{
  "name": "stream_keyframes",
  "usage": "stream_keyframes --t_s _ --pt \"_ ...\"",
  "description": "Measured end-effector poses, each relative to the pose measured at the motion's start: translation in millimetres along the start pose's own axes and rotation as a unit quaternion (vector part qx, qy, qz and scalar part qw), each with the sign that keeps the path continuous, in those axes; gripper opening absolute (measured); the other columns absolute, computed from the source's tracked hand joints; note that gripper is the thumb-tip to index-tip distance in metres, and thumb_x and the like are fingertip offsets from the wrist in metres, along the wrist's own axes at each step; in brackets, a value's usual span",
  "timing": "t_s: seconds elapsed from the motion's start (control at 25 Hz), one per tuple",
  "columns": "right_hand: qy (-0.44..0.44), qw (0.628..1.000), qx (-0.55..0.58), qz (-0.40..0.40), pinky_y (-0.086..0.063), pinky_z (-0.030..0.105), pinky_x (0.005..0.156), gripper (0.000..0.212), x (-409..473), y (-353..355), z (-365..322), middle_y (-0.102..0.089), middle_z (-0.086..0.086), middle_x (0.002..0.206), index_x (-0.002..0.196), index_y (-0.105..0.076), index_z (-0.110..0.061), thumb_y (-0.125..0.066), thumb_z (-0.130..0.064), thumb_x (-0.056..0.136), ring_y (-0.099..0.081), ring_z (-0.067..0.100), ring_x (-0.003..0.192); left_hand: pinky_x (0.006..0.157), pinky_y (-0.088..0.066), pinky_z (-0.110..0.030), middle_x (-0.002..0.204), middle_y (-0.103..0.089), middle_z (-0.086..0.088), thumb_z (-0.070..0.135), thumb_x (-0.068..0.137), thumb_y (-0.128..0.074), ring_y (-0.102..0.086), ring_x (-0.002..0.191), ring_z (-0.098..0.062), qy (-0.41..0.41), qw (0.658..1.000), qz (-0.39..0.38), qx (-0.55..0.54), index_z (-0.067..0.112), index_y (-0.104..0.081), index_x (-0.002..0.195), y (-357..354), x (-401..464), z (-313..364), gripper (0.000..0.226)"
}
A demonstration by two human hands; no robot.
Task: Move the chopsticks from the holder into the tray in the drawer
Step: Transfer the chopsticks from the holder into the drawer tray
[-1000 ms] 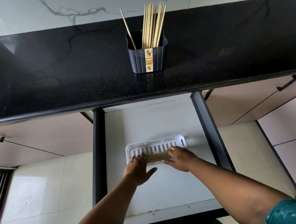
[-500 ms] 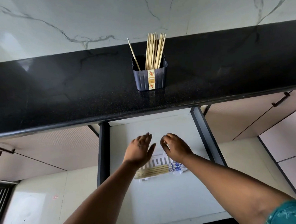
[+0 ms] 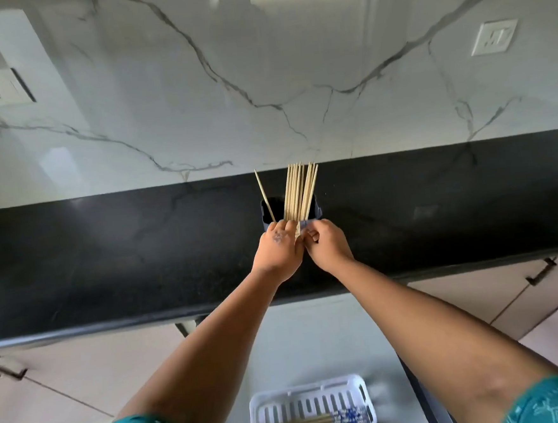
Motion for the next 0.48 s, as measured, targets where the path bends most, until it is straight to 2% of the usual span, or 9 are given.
stream_keyframes --t_s 0.08,0.16,0.28,0.32,0.4,0.48 --pt "-0.047 0.998 0.044 0.010 -0.045 0.026 0.071 0.017 33.6 5.5 -8.2 -0.062 0.001 0.101 0.102 -0.067 -0.012 -0.055 -0.022 0.093 -0.063 0.021 0.094 0.091 -0.046 -0.040 0.116 -0.059 -0.009 0.023 0.092 -0.047 -0.051 0.109 -0.028 0.019 1.000 -0.005 -0.025 0.010 -0.054 0.118 -0.4 28.8 -3.3 0.030" --pt "-0.151 0.981 0.120 0.005 -0.050 0.029 0.072 0.023 63.5 -0.4 -9.3 -0.066 0.009 0.109 0.110 -0.066 -0.006 -0.054 -0.017 0.093 -0.064 0.025 0.098 0.097 -0.042 -0.040 0.123 -0.055 -0.011 0.018 0.091 -0.046 -0.047 0.116 -0.029 0.053 0.997 -0.030 -0.043 0.009 -0.050 0.124 -10.1 49.6 -10.8 0.035" --pt "-0.341 0.893 0.292 -0.024 -0.048 0.032 0.065 0.028 82.6 -25.4 -9.1 -0.064 0.015 0.110 0.119 -0.058 -0.003 -0.050 -0.010 0.093 -0.061 0.027 0.084 0.101 -0.040 -0.040 0.129 -0.050 -0.013 0.016 0.091 -0.047 -0.042 0.123 -0.029 0.121 0.988 -0.071 -0.065 0.006 -0.045 0.127 -33.9 64.3 -29.1 0.037" --pt "-0.365 0.875 0.315 -0.039 -0.050 0.034 0.066 0.029 88.3 -32.3 -11.2 -0.063 0.016 0.111 0.121 -0.056 -0.002 -0.048 -0.008 0.094 -0.060 0.028 0.083 0.100 -0.041 -0.040 0.129 -0.049 -0.013 0.015 0.091 -0.048 -0.042 0.124 -0.029 0.137 0.985 -0.085 -0.058 0.006 -0.044 0.127 -41.1 67.6 -35.7 0.037" --pt "-0.377 0.870 0.308 -0.076 -0.049 0.038 0.084 0.033 102.6 -45.1 -9.4 -0.057 0.020 0.128 0.128 -0.050 0.000 -0.043 -0.008 0.097 -0.059 0.032 0.105 0.098 -0.042 -0.039 0.128 -0.050 -0.012 0.014 0.087 -0.051 -0.044 0.121 -0.029 0.145 0.983 -0.111 -0.019 0.007 -0.044 0.126 -54.0 68.9 -44.4 0.040" --pt "-0.396 0.866 0.294 -0.079 -0.045 0.036 0.086 0.033 112.6 -50.7 0.3 -0.053 0.018 0.135 0.129 -0.048 0.000 -0.042 -0.009 0.099 -0.055 0.031 0.113 0.099 -0.040 -0.037 0.125 -0.052 -0.009 0.013 0.082 -0.057 -0.047 0.117 -0.027 0.110 0.986 -0.117 0.051 0.010 -0.045 0.126 -63.8 65.6 -46.8 0.046"
Point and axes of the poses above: each hand's wrist, its own x-axis towards the middle knuckle, its own y-axis out of the back of the hand, z = x × y, the point moved 7 cm from there along x, towards the middle knuckle
